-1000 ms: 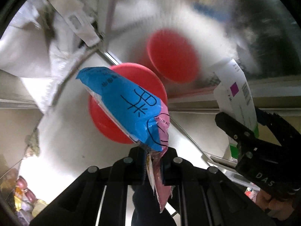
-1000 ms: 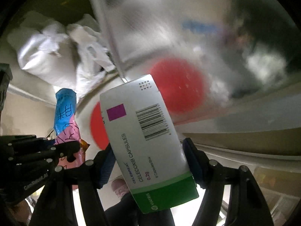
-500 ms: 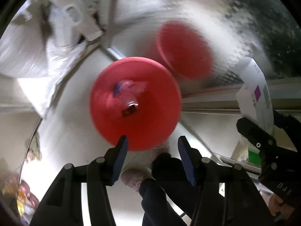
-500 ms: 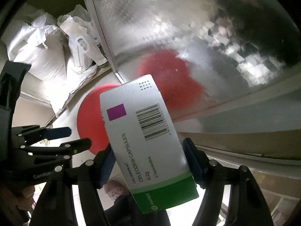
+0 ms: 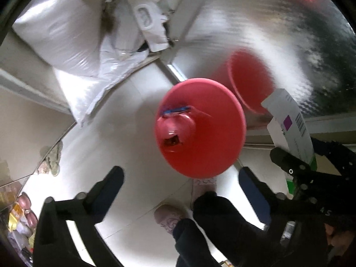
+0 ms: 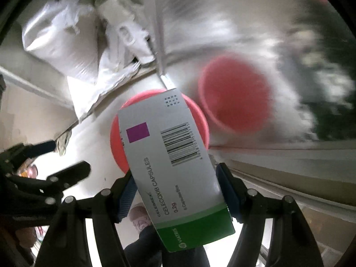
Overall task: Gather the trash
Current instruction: 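Carry the bag and box down to the red bucket and release both, then raise both tools back up to the counter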
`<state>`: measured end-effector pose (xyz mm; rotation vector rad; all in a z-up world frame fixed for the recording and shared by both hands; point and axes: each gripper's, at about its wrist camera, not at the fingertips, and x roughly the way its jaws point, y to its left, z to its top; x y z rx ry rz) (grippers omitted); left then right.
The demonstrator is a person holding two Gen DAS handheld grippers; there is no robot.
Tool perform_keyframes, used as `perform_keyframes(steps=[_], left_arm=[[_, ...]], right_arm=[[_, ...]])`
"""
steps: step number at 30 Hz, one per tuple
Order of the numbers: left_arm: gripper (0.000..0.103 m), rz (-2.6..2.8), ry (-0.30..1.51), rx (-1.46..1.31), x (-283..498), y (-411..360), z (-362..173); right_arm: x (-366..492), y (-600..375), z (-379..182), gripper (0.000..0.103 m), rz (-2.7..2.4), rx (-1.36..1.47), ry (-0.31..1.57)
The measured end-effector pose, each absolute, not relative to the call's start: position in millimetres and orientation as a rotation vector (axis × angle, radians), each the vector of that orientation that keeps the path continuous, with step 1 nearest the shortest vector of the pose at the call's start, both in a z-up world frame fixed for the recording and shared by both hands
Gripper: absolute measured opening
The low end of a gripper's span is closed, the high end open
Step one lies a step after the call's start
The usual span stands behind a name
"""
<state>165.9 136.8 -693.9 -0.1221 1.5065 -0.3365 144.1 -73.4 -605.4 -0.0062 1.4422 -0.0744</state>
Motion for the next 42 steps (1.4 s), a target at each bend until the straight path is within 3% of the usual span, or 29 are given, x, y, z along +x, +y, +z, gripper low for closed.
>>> perform_keyframes(steps=[7,8,9,11,14,18,24,30,42], left_arm=[[0.103,-0.295,1.498,-0.104,164.0,146.0,-693.8],[0.103,-0.29,1.499,-0.109,164.0,148.3,-694.4],[0.103,-0.284,1.5,-0.114,163.5,149.4,-693.9],[0.103,-0.263,1.498,-0.123,163.6,152.3,-690.9],[0.103,-0.233,1.494,-0.114,161.3,154.6,-680.8],[0.103,-0.225,1.489,-0.11,154.7,155.7,-653.6],[0.103,-0.194,1.444,-0.077,142.8,158.5,-577.4],[0.103,-0.154,1.371,-0.024,130.5,160.6,-468.8],[0.103,-0.123,1.154,-0.005,95.7,155.4,-245.7]], right_arm=[[148.9,-61.6,-617.9,0.068,-0.044,-0.072,1.44],[151.0,-60.0,-619.9,0.072,-0.034,-0.075,1.444],[152.2,-58.4,-620.9,0.084,-0.031,-0.086,1.447],[152.3,-56.5,-616.3,0.097,-0.043,-0.134,1.441],[152.5,-55.4,-606.4,0.102,-0.047,-0.164,1.42],[147.9,-56.2,-588.2,0.102,-0.034,-0.174,1.421],[132.9,-51.8,-526.1,0.102,-0.024,-0.157,1.373],[121.7,-46.8,-445.3,0.102,0.011,-0.137,1.37],[74.3,-53.3,-224.9,0.102,0.046,-0.068,1.108]])
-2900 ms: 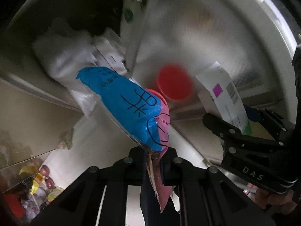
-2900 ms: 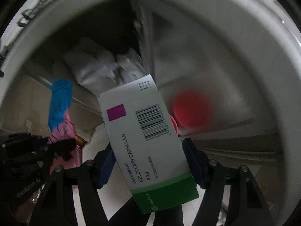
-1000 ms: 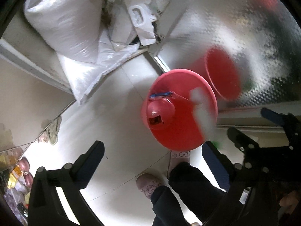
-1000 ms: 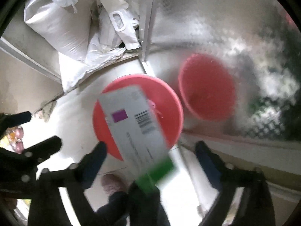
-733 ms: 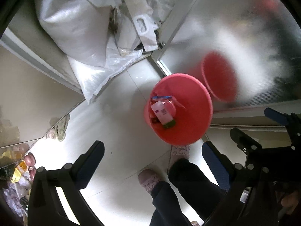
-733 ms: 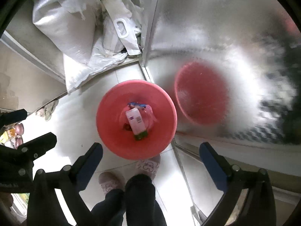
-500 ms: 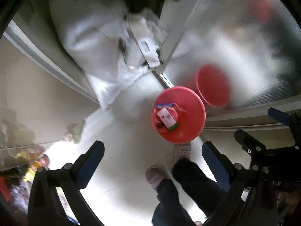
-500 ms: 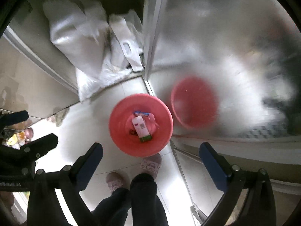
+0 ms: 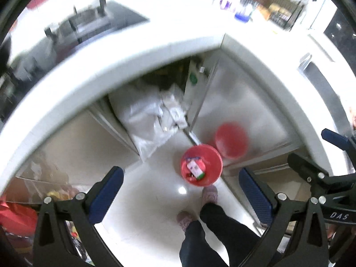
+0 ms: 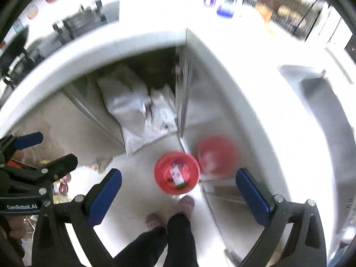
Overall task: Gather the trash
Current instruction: 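Raise both tools back up to the counter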
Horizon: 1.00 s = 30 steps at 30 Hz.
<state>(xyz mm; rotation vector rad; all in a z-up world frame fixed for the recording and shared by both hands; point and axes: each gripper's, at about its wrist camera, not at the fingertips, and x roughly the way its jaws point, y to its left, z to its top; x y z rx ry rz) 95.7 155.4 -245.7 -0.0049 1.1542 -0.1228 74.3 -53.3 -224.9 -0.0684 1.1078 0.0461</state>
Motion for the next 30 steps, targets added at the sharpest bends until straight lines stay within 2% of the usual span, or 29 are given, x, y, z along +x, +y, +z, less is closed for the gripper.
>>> perform_keyframes(steps=[6,14,22,30], left_arm=[[0.103,-0.188,1.016,0.023,81.0,142.6,-155.5],[0.103,-0.289,0.887,0.031,86.2,123.9,-89.8],[0.103,-0.411,0.847,0.058,112.2,88.3,-69.2],[0.103,-0.482,0.888,0.056,160.4,50.9,-74.7]], right_arm=[[37.4,-72.6,-134.7,0.102,0.017,-0.023,0.857],[25.9,-84.2,-83.9,0.102,-0.02,0.019,0.771],[27.4,-104.4,-54.6,0.102,-0.104,0.078,0.76],[52.0,-137.3,-47.6,0.103,-0.196,0.116,0.769]])
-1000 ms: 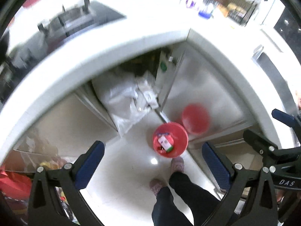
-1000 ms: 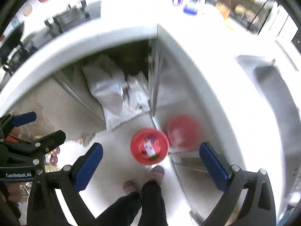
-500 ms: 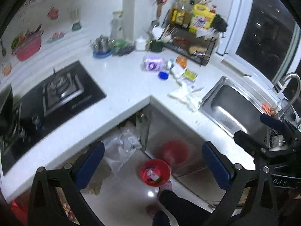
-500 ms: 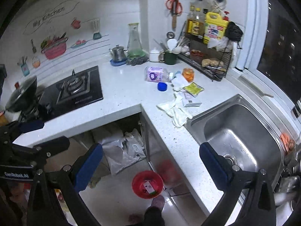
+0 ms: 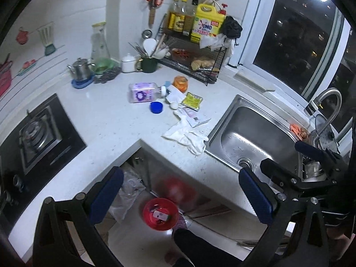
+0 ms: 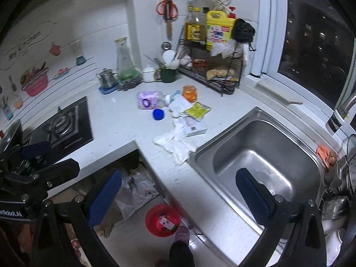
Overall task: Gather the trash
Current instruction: 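Raise both tools back up to the counter, then grasp the white gloves with the left gripper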
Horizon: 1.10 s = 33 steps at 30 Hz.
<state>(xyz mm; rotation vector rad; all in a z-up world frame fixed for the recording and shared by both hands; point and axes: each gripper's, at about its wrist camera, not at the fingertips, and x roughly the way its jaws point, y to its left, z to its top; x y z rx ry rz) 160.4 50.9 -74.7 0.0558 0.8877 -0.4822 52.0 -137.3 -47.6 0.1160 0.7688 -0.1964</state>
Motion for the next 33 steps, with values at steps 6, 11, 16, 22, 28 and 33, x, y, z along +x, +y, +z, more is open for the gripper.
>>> perform_keyframes(steps=[6,11,16,22,28,33], left_arm=[[0.103,-0.498,0.949,0.129,209.6,18.4,-89.8],[0.103,-0.509,1.026,0.175,255.2,-6.7,-114.3],[0.103,-0.514,1.111,0.177,299.3,-26.4,-147.5],[0.103,-0.544,1.21,0.218,334.8,-51.3,-195.2],[0.103,-0.555,1.315,0.218,360.6,-63.1,-241.4],[0.103,-0.544,1.371,0.242,372.0,-72.7,-264.7]], right_arm=[[85.3,-163.6,-60.3,0.103,-0.226,0.151,0.823],[118.8,-193.1,-74.4,0.103,-0.24,0.17,0.855],[150.4,-219.0,-93.1,0.103,-0.245,0.165,0.902],[180.2,-243.6,-120.8,0.103,-0.25,0.155,0.95],[204.4,-258.9,-157.1,0.103,-0.218,0.159,1.054],[212.2,-271.0,-170.1,0.103,-0.212,0.176,1.1]])
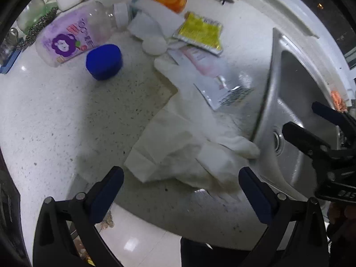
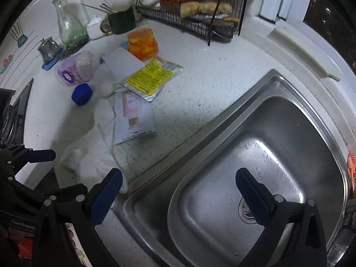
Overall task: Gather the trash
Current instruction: 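Grasp the white gloves with the left gripper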
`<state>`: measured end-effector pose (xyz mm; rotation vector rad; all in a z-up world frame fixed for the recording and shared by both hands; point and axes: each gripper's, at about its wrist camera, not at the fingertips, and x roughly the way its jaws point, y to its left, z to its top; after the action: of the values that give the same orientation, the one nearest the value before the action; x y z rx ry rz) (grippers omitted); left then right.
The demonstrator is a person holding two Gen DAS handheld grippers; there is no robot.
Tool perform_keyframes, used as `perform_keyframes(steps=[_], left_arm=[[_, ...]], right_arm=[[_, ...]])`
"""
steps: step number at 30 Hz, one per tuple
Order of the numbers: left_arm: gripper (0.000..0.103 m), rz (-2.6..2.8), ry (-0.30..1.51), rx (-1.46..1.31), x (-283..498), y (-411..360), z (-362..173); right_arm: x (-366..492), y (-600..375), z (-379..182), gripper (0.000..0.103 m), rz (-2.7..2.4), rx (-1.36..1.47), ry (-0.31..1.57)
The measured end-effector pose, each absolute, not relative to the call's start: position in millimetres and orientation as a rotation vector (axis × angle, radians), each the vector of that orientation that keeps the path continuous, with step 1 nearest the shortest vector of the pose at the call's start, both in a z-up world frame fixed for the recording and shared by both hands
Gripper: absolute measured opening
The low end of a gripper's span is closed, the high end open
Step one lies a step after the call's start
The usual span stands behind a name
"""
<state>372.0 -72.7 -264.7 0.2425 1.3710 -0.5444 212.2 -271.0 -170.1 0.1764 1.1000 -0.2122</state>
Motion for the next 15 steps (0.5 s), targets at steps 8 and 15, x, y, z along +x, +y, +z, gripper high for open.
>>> perform_keyframes(steps=[8,15], left_arm=[[0.094,-0.511,1.364,0.289,376.9,-88.0,-271.4],[0.023,-0.483,1.33,0.328,356.4,-97.7,-261.9]], right_arm=[[214.6,-282.3,-176.4,0.103,-0.201,0.217,1.137],[211.6,-283.8,-175.6,0.095,-0.193,0.231,1.156]])
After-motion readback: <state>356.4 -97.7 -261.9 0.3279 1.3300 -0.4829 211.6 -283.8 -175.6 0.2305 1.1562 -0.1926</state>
